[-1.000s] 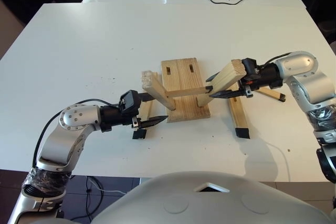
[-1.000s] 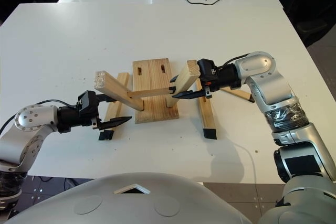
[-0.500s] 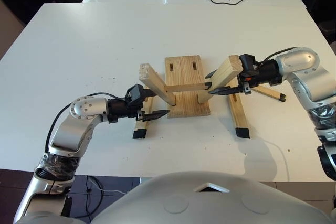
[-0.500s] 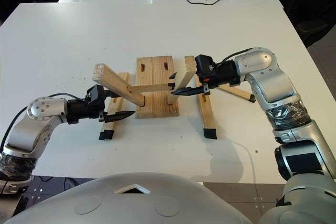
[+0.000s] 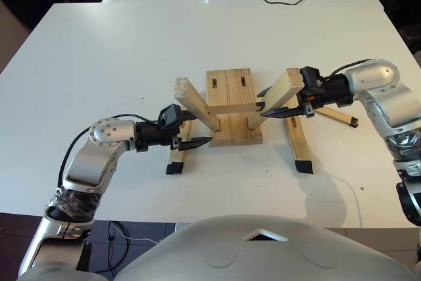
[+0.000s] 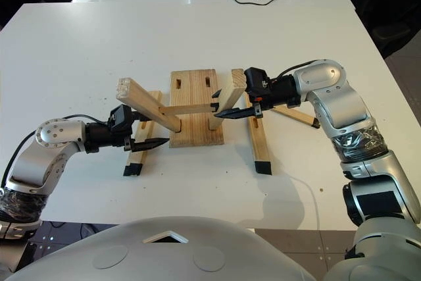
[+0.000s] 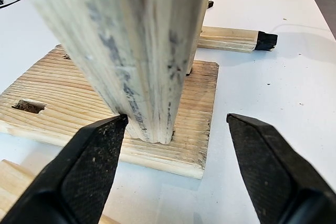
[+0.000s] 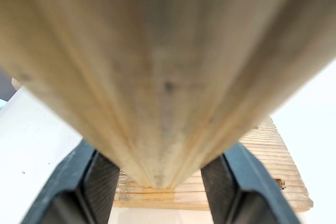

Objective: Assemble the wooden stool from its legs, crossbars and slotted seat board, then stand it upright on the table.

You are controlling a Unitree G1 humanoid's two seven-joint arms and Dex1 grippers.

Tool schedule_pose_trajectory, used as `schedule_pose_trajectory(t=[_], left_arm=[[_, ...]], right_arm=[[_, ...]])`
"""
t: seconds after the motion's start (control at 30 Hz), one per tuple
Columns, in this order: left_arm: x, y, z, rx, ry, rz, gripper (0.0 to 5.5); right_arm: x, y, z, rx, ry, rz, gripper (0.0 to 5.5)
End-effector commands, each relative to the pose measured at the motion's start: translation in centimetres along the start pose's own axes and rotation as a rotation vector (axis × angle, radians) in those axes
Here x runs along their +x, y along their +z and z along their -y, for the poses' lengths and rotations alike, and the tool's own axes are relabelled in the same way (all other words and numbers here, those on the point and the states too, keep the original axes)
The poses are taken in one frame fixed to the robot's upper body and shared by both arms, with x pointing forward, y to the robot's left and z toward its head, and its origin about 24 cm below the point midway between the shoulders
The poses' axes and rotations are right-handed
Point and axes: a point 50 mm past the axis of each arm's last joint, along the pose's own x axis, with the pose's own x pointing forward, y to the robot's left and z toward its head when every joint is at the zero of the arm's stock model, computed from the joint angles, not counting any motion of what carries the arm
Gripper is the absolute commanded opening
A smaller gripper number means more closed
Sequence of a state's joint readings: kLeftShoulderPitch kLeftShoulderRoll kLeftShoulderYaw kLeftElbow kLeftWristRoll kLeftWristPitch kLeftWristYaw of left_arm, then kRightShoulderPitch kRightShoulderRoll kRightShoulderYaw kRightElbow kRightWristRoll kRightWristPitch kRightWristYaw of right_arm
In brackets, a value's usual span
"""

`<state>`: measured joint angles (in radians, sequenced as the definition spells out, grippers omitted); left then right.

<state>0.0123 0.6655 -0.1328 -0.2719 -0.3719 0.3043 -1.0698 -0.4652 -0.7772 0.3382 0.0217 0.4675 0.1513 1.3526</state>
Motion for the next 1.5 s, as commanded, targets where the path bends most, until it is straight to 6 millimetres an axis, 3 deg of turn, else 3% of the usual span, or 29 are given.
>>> schedule_pose_trajectory(t=[0.03,0.07,0.23,0.57,0.7,0.87,1.07,1.23,1.3,1.37,1.5], left_arm=[[0.9,1.3,0.0,0.043,-0.022,0.068,4.06],[0.8,1.2,0.0,0.043,-0.020,0.063,4.16],[0.1,1.2,-0.3,0.067,0.012,0.047,4.98],[-1.2,0.2,1.2,0.085,0.010,-0.007,4.98],[-2.2,-0.5,0.9,0.088,0.091,-0.032,4.98],[-3.2,-0.9,1.9,0.046,0.187,0.009,4.98],[-5.4,-2.6,2.7,-0.095,0.472,0.056,4.98],[-5.4,-1.8,4.3,-0.233,0.897,0.188,4.98],[-4.9,-0.2,4.1,-0.271,1.097,0.276,4.98],[-3.8,1.2,4.0,-0.276,1.165,0.320,4.85],[-2.1,2.8,3.4,-0.248,1.190,0.336,4.22]], right_arm=[[1.7,-1.5,-0.9,0.017,0.056,-0.082,2.03],[1.7,-1.5,-0.7,0.012,0.043,-0.081,2.39],[1.8,-1.5,-0.4,0.006,0.003,-0.084,3.14],[-0.2,-2.4,-0.7,0.009,-0.089,-0.133,3.14],[-1.2,-2.3,-1.1,0.013,-0.152,-0.120,3.14],[-1.6,-2.7,-2.6,0.034,-0.240,-0.112,3.14],[-1.2,-4.1,-4.9,0.110,-0.452,-0.127,3.14],[-1.9,-5.1,-6.9,0.208,-0.807,-0.216,3.14],[-1.6,-4.3,-7.3,0.286,-1.060,-0.151,3.14],[-1.1,-3.1,-7.0,0.346,-1.258,-0.058,3.18],[0.2,-0.6,-5.9,0.400,-1.443,0.108,3.60]])
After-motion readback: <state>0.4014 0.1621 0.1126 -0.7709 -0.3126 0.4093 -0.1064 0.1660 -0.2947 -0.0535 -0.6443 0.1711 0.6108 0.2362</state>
